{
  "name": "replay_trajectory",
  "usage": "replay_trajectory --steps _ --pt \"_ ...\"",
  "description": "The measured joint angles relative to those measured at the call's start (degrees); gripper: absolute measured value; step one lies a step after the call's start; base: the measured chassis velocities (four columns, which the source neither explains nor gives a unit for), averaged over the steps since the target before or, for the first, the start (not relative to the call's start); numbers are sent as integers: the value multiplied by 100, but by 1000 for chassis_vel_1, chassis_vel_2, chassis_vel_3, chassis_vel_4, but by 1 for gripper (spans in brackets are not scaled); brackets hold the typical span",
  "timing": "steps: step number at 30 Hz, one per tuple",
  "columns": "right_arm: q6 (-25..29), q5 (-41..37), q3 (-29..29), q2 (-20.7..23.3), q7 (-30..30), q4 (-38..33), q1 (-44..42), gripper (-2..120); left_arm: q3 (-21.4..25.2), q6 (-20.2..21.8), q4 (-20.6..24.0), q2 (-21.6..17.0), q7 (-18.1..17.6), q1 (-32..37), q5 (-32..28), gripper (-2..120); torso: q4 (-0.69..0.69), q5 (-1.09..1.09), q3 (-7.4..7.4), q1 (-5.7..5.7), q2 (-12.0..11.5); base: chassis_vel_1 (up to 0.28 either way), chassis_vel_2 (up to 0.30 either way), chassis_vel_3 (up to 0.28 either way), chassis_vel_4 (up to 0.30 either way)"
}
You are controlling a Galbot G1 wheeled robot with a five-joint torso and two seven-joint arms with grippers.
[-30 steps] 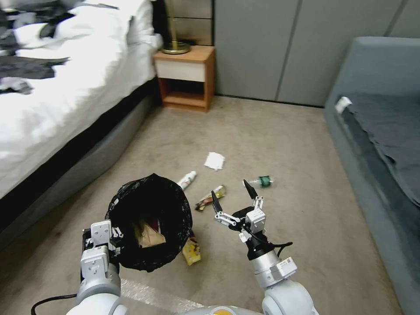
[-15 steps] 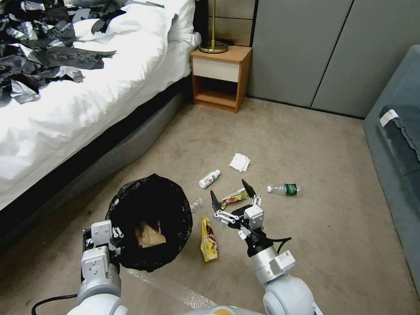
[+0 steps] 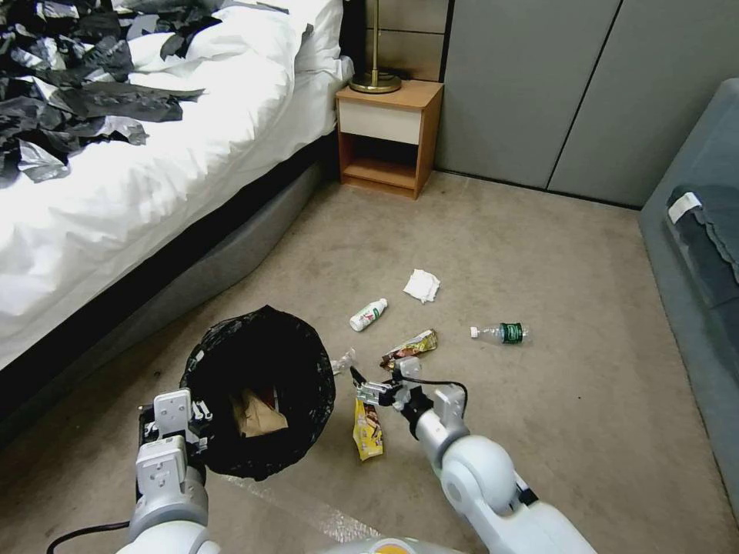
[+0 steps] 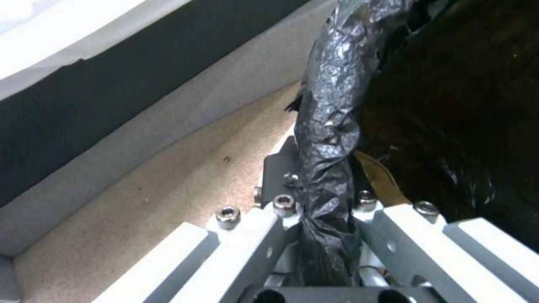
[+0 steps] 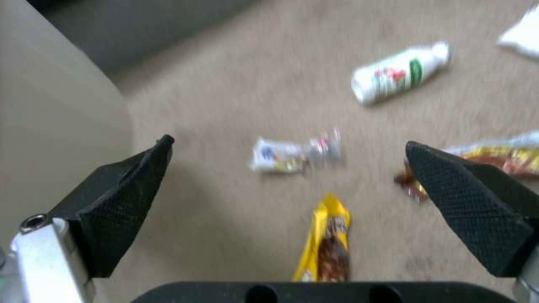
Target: Pick up the trash bin, then pick up the garbage from the floor and place it into the trash bin.
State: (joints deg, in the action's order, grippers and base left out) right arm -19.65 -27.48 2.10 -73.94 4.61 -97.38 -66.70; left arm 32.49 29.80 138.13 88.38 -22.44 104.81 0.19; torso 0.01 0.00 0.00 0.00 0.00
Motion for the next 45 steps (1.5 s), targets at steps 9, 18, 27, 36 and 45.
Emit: replay_trajectory --steps 9,18,27,36,45 --pt "-20 157 208 -256 -198 1379 425 100 1 14 -114 7 -2 -81 3 0 -1 0 0 0 0 0 0 0 0" --pt "257 602 146 -548 -490 2613 662 100 -24 20 -172 28 -5 -87 31 0 -1 0 0 0 0 0 0 0 0" --pt "394 819 93 -646 -634 3022 648 95 -38 13 -174 33 -7 -67 41 0 -1 0 0 0 -1 0 0 0 0" --pt "495 986 132 -682 -674 3142 601 64 -55 2 -145 42 -9 -39 57 0 -2 0 0 0 0 0 0 0 0" --pt "535 982 197 -719 -707 3202 630 34 -54 -14 -105 47 -12 -7 61 0 -2 0 0 0 0 0 0 0 0"
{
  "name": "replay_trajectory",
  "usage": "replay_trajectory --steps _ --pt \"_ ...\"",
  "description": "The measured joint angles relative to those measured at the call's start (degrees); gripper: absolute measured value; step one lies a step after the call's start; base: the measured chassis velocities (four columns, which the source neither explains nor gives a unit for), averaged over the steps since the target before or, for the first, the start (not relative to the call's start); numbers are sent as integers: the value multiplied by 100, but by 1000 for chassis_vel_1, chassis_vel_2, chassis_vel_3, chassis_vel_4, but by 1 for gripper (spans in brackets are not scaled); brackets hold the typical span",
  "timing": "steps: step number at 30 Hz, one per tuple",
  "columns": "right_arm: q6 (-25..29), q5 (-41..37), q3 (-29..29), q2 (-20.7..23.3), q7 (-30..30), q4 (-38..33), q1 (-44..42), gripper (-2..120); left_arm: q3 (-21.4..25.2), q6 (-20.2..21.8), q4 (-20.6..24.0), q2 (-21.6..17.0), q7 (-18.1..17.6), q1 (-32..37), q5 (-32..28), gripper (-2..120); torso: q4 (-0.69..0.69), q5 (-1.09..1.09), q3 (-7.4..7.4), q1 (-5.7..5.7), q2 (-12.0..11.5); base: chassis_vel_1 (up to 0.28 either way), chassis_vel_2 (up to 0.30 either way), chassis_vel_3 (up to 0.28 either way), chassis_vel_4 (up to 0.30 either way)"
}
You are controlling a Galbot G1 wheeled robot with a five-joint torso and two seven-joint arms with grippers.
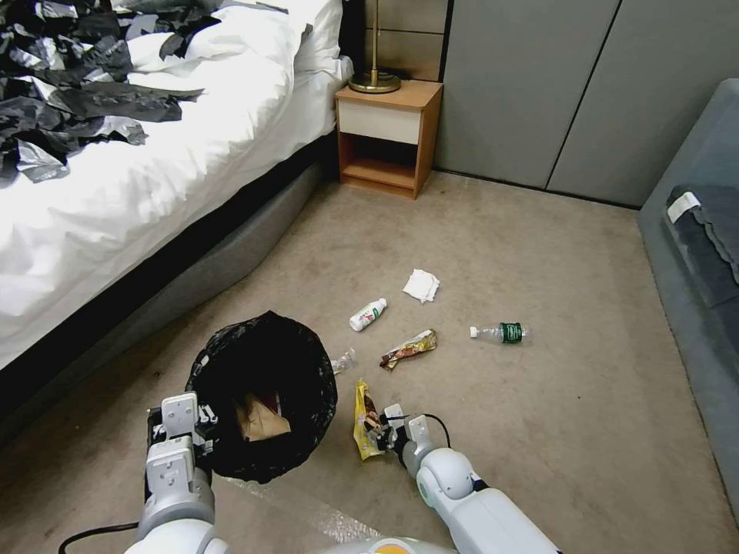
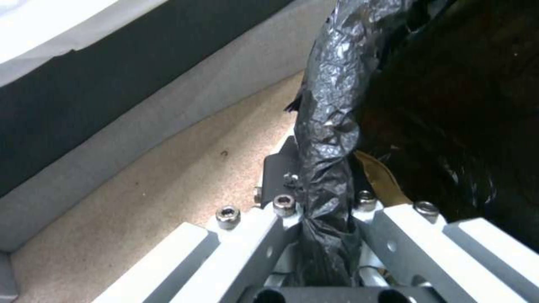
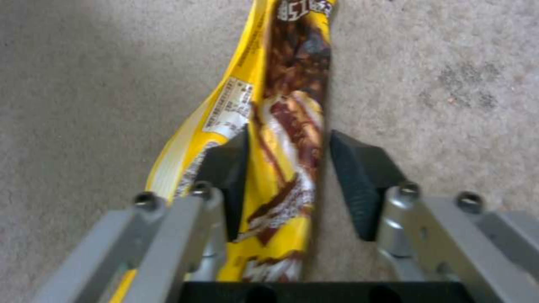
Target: Pick up the trash bin, then pick up the garbage from the floor and place it into the trash bin.
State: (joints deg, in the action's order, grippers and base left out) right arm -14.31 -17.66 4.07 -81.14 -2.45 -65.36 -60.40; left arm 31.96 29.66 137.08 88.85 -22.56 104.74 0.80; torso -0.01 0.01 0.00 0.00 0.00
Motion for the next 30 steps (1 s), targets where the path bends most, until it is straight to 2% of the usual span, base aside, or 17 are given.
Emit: replay_trajectory --steps 2,4,8,20,23,25,26,28,30 --pt "59 -27 25 -49 -90 92 35 23 -5 -19 8 13 0 20 13 0 1 -1 0 1 0 0 0 0 0" --pt "62 -40 26 -78 -118 136 48 19 -9 -24 9 22 -2 27 24 0 1 0 0 0 0 0 0 0 0" --pt "68 -75 22 -172 -155 259 55 2 -27 -39 23 41 -2 46 47 0 1 -2 0 0 0 0 0 0 0" --pt "156 -86 -56 -75 -140 118 -14 0 -42 -43 23 35 -2 24 48 0 3 -3 0 0 0 0 0 0 0" --pt "229 -175 -129 21 -5 -200 -81 0 -45 -43 23 21 -1 1 41 0 1 2 0 0 0 0 0 0 0" --pt "360 -360 -202 202 238 -974 -272 0 -52 -43 -4 -5 1 -47 13 0 1 0 0 0 0 0 0 0 0" --pt "360 -360 -202 202 238 -974 -272 0 -52 -43 -4 -5 1 -47 13 0 1 0 0 0 0 0 0 0 0" --pt "584 -397 -284 349 392 -1635 -444 0 -54 -38 -34 -35 3 -71 -13 0 1 -1 0 0 0 0 0 0 0" --pt "719 -393 -325 407 425 -1905 -510 0 -53 -37 -42 -50 3 -77 -26 0 0 -2 0 0 0 0 0 0 0"
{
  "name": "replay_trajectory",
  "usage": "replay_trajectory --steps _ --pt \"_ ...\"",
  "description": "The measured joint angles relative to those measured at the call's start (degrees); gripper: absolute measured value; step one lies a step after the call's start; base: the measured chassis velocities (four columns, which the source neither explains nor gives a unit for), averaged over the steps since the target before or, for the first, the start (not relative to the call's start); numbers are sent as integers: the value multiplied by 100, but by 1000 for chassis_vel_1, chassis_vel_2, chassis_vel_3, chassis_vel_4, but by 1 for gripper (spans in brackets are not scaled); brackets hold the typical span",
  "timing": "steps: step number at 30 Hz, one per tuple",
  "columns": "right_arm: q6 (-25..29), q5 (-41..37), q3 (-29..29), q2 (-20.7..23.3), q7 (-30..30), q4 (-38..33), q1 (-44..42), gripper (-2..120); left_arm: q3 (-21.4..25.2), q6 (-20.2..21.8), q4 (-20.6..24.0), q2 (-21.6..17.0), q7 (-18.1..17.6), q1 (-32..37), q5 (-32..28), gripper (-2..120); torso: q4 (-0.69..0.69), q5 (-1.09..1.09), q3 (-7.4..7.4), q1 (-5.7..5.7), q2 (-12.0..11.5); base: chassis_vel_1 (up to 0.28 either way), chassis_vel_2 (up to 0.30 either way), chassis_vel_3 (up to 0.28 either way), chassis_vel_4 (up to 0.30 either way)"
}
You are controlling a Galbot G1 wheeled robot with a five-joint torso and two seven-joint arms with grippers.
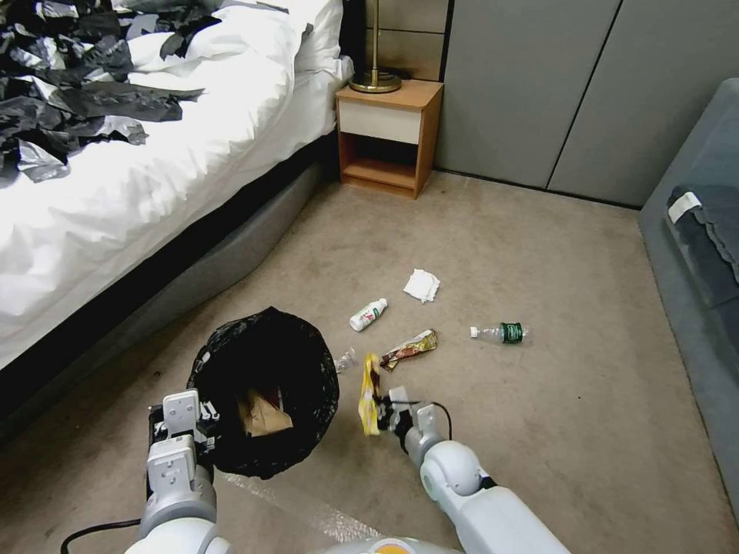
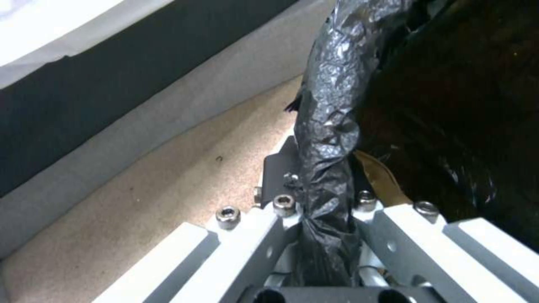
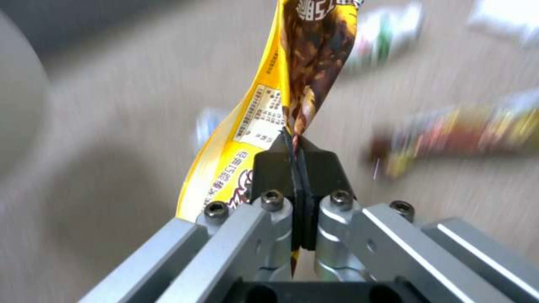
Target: Pick up the trash bin, then pick up the garbage from the floor and place it into the trash bin.
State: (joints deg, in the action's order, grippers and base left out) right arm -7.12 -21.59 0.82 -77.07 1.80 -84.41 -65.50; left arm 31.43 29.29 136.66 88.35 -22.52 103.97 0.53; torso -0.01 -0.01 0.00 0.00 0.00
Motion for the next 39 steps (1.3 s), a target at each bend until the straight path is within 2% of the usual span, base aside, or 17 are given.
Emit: replay_trajectory --steps 1,2,3,5,6,9,10,13,14,16,19,21,24,37,38,39 --pt "0 0 0 0 0 0 0 0 0 0 0 0 0 0 0 0 0 0 0 0 0 0 0 0 0" --pt "332 5 -92 117 -38 -667 -116 0 1 6 -8 -25 2 -1 -22 0 0 1 0 0 0 0 0 0 0" --pt "332 5 -92 117 -38 -667 -116 0 1 6 -8 -25 2 -1 -22 0 0 1 0 0 0 0 0 0 0" --pt "918 7 -208 239 -440 -1450 -183 0 -2 12 -22 -46 3 5 -29 0 1 1 0 0 0 0 0 0 0" --pt "918 7 -208 239 -440 -1450 -183 0 -2 12 -22 -46 3 5 -29 0 1 1 0 0 0 0 0 0 0" --pt "1594 -140 -285 425 -1390 -2255 -179 0 -34 20 -37 -55 7 20 -30 0 1 0 0 0 0 0 0 0 0" --pt "1594 -140 -285 425 -1390 -2255 -179 0 -34 20 -37 -55 7 20 -30 0 1 0 0 0 0 0 0 0 0" --pt "1897 -397 -120 801 -2257 -2914 -180 0 -75 25 -46 -58 15 47 -29 0 2 0 0 0 0 0 0 0 0" --pt "1897 -397 -120 801 -2257 -2914 -180 0 -75 25 -46 -58 15 47 -29 0 2 0 0 0 0 0 0 0 0" --pt "1921 -410 112 1139 -2496 -3111 -244 0 -77 27 -47 -58 16 53 -28 0 1 1 0 0 0 0 0 0 0" --pt "1925 -347 348 1433 -2569 -3127 -256 0 -79 33 -47 -60 18 58 -27 0 0 0 0 0 0 0 0 0 0" --pt "1924 -254 606 1713 -2577 -2967 -146 0 -82 37 -45 -62 18 64 -25 0 1 0 0 0 0 0 0 0 0" --pt "1892 -127 824 1909 -2527 -2740 27 0 -95 38 -42 -60 18 66 -20 0 1 0 0 0 0 0 0 0 0" --pt "1695 173 1190 2021 -2398 -2188 338 0 -155 39 -40 -37 20 56 -1 0 1 0 0 0 0 0 0 0 0" --pt "1663 211 1209 2011 -2379 -2144 348 7 -157 40 -40 -35 20 52 0 0 1 0 0 0 0 0 0 0 0" --pt "1663 211 1209 2011 -2379 -2144 348 7 -157 40 -40 -35 20 52 0 0 1 0 0 0 0 0 0 0 0"
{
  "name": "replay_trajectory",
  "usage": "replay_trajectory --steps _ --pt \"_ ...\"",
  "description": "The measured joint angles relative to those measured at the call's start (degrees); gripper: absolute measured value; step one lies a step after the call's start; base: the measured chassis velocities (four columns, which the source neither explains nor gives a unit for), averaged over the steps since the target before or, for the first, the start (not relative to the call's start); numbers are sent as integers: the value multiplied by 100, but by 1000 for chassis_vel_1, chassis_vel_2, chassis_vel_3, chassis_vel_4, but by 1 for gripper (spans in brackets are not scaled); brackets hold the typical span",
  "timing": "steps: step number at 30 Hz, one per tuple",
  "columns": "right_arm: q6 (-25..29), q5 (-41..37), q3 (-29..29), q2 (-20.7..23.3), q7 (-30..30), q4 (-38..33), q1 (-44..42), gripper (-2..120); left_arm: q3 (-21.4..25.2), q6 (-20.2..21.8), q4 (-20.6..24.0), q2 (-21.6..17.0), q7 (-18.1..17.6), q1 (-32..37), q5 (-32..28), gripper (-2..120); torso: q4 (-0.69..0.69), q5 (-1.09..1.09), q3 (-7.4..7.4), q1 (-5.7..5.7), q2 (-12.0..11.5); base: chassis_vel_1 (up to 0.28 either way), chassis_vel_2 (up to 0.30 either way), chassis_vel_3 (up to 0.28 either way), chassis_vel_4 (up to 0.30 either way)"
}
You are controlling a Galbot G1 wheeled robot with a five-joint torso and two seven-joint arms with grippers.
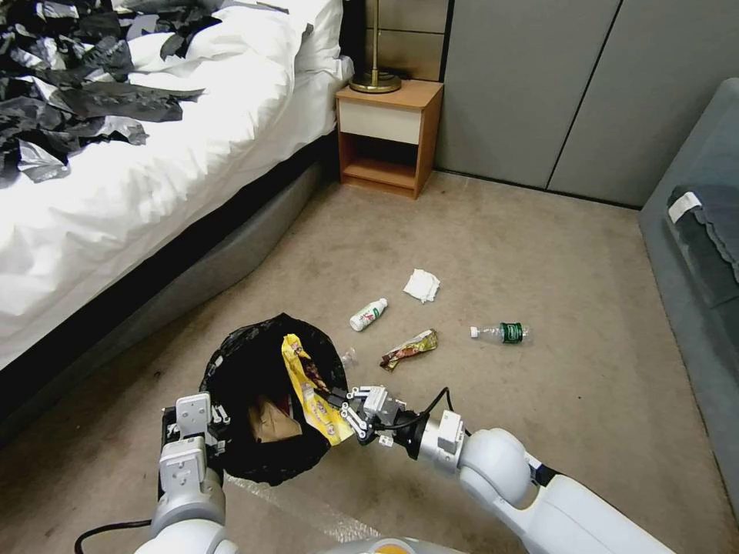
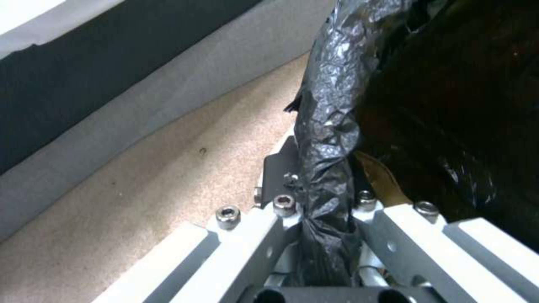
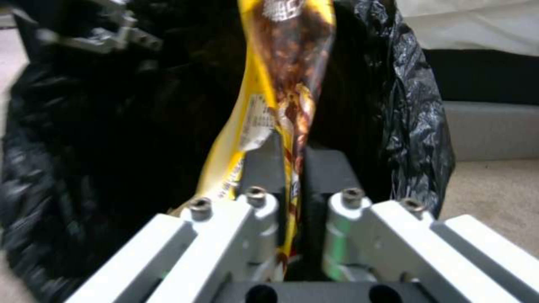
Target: Pick up the trash bin, then pick up the garbage from the floor and place it into the trash bin.
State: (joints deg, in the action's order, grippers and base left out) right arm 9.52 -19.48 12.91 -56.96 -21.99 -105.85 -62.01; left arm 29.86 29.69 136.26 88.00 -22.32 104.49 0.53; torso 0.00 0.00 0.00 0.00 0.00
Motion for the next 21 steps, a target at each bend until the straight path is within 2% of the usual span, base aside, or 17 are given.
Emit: replay_trajectory --steps 3,5,8,12,14,15,19,21 --pt "-118 139 38 -94 120 197 22 23 -15 0 0 8 0 -6 2 0 0 0 0 0 0 0 0 0 0" --pt "-136 179 40 -147 158 254 29 26 -24 0 0 10 0 -6 3 0 0 0 0 0 0 0 0 0 0" --pt "-236 215 112 -497 275 506 225 43 -106 5 26 28 0 21 12 0 0 1 0 0 0 0 0 0 0" --pt "-298 221 217 -707 326 611 322 52 -124 6 36 38 0 31 21 0 0 1 0 0 0 0 0 0 0" --pt "-364 256 364 -896 379 667 376 64 -125 8 42 38 0 38 22 0 0 1 0 0 0 0 0 0 0" --pt "-364 256 364 -896 379 667 376 64 -125 8 42 38 0 38 22 0 0 1 0 0 0 0 0 0 0" --pt "-413 246 418 -874 441 604 377 82 -147 16 1 56 0 -18 32 0 0 1 0 0 0 0 0 0 0" --pt "-414 239 410 -851 450 577 360 86 -153 19 -14 58 0 -32 32 0 0 1 0 0 0 0 0 0 0"
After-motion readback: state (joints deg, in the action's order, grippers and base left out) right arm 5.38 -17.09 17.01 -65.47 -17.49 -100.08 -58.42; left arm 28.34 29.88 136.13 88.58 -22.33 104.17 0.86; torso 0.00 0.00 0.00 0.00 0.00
